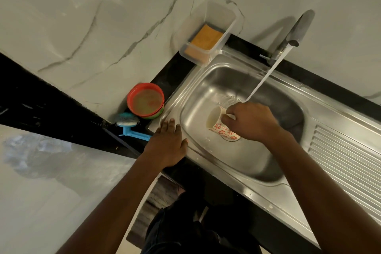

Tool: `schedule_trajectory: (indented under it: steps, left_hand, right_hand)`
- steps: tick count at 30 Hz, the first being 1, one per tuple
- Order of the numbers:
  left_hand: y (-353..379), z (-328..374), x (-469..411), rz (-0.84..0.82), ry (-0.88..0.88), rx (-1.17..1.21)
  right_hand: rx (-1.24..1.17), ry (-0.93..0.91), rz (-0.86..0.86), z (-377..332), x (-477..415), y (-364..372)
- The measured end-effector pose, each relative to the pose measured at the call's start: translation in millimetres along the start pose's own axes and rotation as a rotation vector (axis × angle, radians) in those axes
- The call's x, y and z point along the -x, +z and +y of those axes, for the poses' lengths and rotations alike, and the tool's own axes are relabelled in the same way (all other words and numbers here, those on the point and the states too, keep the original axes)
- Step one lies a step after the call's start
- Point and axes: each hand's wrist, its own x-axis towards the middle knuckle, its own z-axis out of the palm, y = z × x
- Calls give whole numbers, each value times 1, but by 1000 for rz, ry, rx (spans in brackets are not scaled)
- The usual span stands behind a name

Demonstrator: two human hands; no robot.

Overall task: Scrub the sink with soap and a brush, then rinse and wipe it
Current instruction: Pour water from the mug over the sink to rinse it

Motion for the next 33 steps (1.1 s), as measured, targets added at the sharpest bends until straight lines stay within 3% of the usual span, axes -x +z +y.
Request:
schedule_trajectory:
  steps: [8,14,20,26,33]
  left_hand:
    - [-10,3,-27,105,65,-9]
    - [-15,7,-58,131,107,-49]
    - [-22,12,-80,111,192,-98]
    - [-33,19,-89,118,245,13]
    - [-49,26,-86,175,261,131]
  right_hand:
    - [128,-148,165,-63,-47,-3]
    - [22,53,189,-40,-52,9]
    - [-581,374,109,30,-28,33]
    - [-1144,574,246,62,-10,50]
    - [-1540,627,393,68,-3,38]
